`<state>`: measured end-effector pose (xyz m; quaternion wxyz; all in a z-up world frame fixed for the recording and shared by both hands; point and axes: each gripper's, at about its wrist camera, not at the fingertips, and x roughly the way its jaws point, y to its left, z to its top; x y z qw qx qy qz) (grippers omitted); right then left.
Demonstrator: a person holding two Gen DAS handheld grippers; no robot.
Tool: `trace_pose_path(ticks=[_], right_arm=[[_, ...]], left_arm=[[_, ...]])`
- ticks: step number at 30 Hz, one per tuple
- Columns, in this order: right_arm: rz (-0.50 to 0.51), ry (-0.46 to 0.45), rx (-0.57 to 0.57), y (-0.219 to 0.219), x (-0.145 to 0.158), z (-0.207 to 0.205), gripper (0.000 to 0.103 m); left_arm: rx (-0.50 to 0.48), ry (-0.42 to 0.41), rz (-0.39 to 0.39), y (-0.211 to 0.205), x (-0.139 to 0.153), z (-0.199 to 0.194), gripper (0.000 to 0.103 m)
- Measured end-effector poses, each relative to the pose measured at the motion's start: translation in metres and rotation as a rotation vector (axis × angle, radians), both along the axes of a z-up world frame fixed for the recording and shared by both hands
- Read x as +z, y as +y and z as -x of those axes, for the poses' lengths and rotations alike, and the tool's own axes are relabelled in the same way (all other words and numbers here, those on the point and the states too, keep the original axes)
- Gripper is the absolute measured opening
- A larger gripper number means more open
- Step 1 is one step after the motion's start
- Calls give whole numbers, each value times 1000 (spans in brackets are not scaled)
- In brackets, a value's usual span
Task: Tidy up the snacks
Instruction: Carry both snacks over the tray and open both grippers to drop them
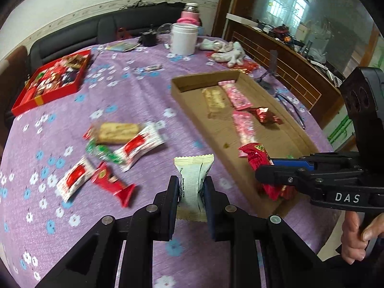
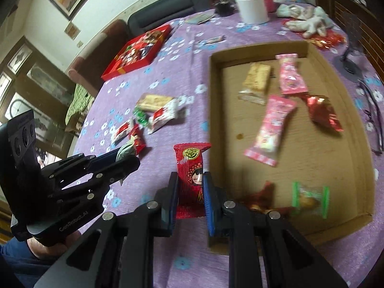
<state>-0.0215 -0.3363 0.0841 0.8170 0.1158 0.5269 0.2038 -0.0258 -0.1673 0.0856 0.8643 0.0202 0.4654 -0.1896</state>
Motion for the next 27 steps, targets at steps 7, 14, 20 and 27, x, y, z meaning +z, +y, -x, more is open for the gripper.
trace_pose_path(ticks=[7, 14, 20, 27], right_arm=[[-14, 6, -97, -44, 0, -1, 19], [-23, 25, -193, -85, -3, -3, 19], [-19, 46, -232, -110, -9, -5, 19], [-15, 80, -262, -131, -21, -13, 19]], left_arm=[[-70, -2, -9, -43, 7, -6, 20], [-143, 1, -22, -87, 8, -12, 20], [-179, 23, -32, -117, 0, -18, 20], [-207, 54, -53, -148, -13, -25, 20]])
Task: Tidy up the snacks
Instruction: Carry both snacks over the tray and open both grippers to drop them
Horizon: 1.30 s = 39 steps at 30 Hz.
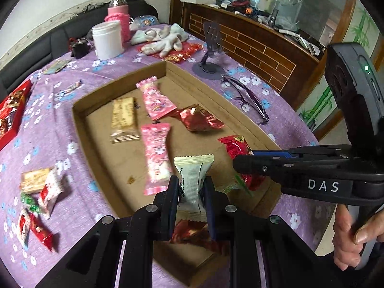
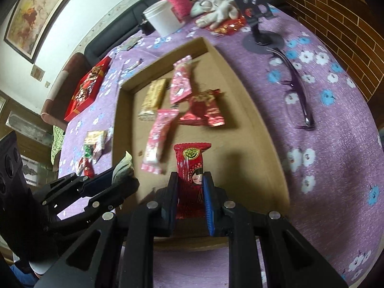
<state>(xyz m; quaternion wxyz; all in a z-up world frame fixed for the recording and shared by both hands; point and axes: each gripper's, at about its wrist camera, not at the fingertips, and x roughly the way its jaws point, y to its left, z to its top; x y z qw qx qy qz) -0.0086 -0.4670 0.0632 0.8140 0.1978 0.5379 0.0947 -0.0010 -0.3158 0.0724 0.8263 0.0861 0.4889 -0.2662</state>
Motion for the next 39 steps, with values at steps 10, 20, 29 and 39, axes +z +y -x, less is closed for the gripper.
trace_pose_path(ticks=[10, 20, 29, 39], right_arm=[[0, 43, 17, -11, -17, -13, 19], [9, 69, 41, -12, -26, -21, 19], [12, 80, 44, -12, -29, -20, 19], [25, 82, 38, -11, -27, -18, 22]], left_arm=[[-12, 43, -39, -23, -21, -9, 20], [9, 64, -60, -25, -32, -14, 20], [6, 69, -73, -27, -37, -14, 20], [2, 68, -68, -26, -35, -12, 30]])
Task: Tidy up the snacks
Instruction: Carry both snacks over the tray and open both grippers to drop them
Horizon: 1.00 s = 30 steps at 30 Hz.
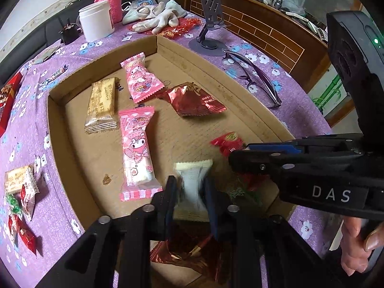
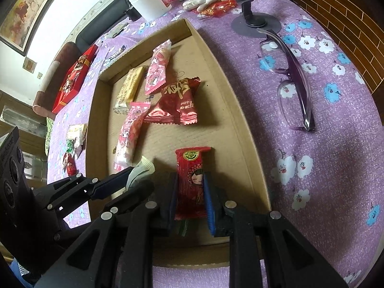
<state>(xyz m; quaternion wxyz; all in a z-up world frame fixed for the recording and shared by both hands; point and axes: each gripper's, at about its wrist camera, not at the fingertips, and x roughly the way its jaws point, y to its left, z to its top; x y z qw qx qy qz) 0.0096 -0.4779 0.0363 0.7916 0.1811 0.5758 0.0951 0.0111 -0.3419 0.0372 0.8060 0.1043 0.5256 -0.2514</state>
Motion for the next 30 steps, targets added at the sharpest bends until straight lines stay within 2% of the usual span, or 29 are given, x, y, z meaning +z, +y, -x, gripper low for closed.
trace_pose_path(ticks=[6, 21, 30], right_arm=[[18, -29, -9, -1, 8, 4, 25], [33, -92, -40, 4, 30, 16, 25], [39, -112, -27, 25, 40, 18, 25]], left_arm=[[-6, -21, 6, 0, 6, 4, 42], [46, -94, 62, 26, 36, 11, 42], [101, -123, 100, 66, 51, 15, 42]])
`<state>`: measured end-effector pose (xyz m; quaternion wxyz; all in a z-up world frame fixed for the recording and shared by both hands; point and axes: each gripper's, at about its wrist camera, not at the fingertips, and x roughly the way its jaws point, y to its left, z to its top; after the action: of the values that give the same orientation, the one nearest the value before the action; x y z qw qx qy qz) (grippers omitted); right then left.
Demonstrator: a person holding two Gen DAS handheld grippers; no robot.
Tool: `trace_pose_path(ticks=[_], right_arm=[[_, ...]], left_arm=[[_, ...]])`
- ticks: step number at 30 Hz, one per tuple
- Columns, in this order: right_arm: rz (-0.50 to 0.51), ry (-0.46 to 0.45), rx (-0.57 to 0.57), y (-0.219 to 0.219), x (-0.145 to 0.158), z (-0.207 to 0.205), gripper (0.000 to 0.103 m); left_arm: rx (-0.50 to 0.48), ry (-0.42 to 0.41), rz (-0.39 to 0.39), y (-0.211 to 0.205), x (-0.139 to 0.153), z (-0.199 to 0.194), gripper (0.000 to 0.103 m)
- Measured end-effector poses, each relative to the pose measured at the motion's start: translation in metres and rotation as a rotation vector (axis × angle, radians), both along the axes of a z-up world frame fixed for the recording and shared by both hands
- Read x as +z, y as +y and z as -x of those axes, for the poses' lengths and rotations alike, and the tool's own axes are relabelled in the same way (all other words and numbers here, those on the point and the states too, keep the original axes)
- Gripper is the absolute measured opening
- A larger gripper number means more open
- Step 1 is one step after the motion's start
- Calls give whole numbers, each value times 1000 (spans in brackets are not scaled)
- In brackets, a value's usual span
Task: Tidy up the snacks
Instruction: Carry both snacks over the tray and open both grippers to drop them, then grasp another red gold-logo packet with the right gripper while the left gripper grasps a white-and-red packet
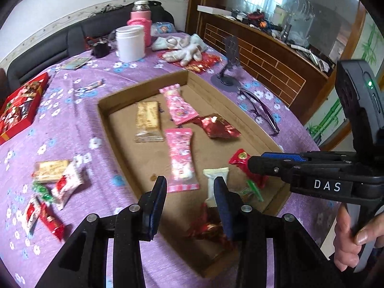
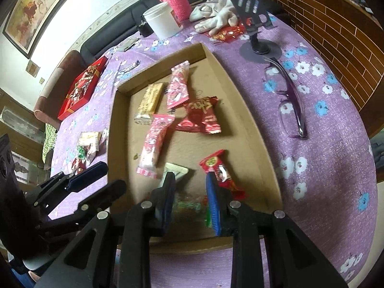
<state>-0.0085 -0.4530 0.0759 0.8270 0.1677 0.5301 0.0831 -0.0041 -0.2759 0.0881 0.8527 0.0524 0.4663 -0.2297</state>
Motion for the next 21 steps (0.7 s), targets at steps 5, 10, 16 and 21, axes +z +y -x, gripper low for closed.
trace_pose_path(ticks=[5, 10, 16, 21], right_arm=[[0, -7, 16, 18, 5, 1, 25], [4, -12, 44, 41, 9, 1, 26], [4, -7, 104, 79, 11, -4, 30], [10, 3, 197, 125, 11, -11, 30]], left_arm=[[48, -18, 28, 31, 11, 2, 43], [97, -30, 51, 64, 20, 6, 43], [173, -45, 53, 111, 23, 12, 43], [263, -51, 57, 163, 22, 22, 43]])
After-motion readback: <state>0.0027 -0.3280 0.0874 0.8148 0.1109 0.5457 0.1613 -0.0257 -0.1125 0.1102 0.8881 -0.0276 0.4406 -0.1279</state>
